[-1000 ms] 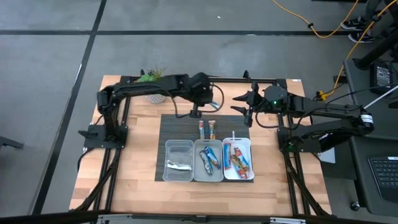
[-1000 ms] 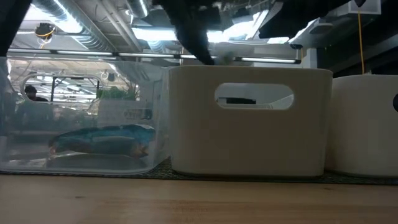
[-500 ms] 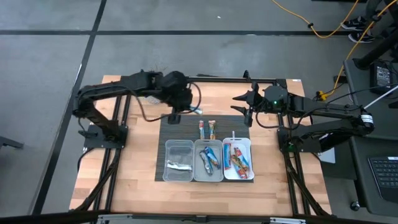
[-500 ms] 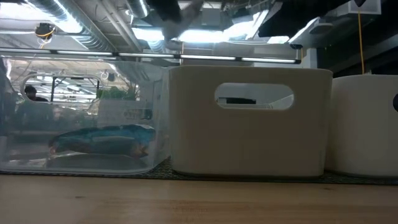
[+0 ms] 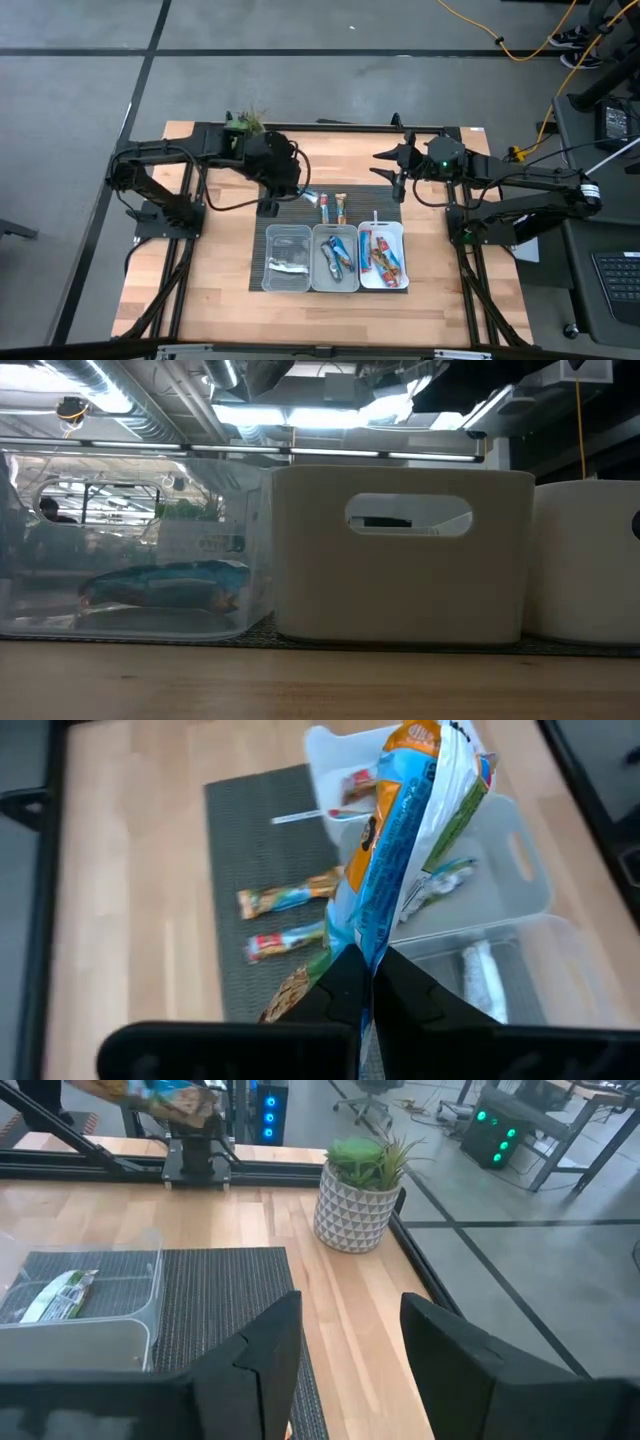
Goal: Pick and place Granola Bars by type
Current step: Put the yellow granola bar into the transparent bin
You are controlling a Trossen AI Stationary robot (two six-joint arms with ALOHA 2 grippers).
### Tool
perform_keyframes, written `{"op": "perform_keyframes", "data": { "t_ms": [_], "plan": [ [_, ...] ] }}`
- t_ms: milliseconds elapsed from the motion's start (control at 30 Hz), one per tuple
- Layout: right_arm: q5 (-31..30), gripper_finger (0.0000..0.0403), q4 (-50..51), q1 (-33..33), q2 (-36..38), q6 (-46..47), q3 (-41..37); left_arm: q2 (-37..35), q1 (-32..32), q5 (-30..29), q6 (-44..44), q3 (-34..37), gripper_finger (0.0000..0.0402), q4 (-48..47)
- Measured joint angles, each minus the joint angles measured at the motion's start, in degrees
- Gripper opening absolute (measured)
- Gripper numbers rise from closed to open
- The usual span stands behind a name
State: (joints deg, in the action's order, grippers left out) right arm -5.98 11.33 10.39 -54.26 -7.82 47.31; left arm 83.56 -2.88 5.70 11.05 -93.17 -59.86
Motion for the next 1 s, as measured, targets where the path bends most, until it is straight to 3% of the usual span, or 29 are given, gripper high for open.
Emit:
{"op": "perform_keyframes", "data": {
  "t_ms": [200, 700, 833, 1000],
  "plan": [
    [0.0, 0.0174, 0.0, 0.0, 0.0, 0.0, 0.0, 0.2, 4.0, 3.5, -1.2, 0.0, 0.0003, -0.2],
    [0.1, 0.0174, 0.0, 0.0, 0.0, -0.4, 0.0, 2.8, 11.0, -1.1, -6.3, 0.6, 0.0003, -1.6],
    [1.3, 0.0174, 0.4, 0.0, 0.0, -0.3, 0.0, 4.4, 12.8, 0.3, -6.8, 7.7, 0.0004, 1.9],
    [2.4, 0.0174, 0.4, 0.0, 0.0, -1.4, 0.0, 5.0, 14.7, 4.1, -11.1, 21.5, 0.0006, 14.5]
  ]
}}
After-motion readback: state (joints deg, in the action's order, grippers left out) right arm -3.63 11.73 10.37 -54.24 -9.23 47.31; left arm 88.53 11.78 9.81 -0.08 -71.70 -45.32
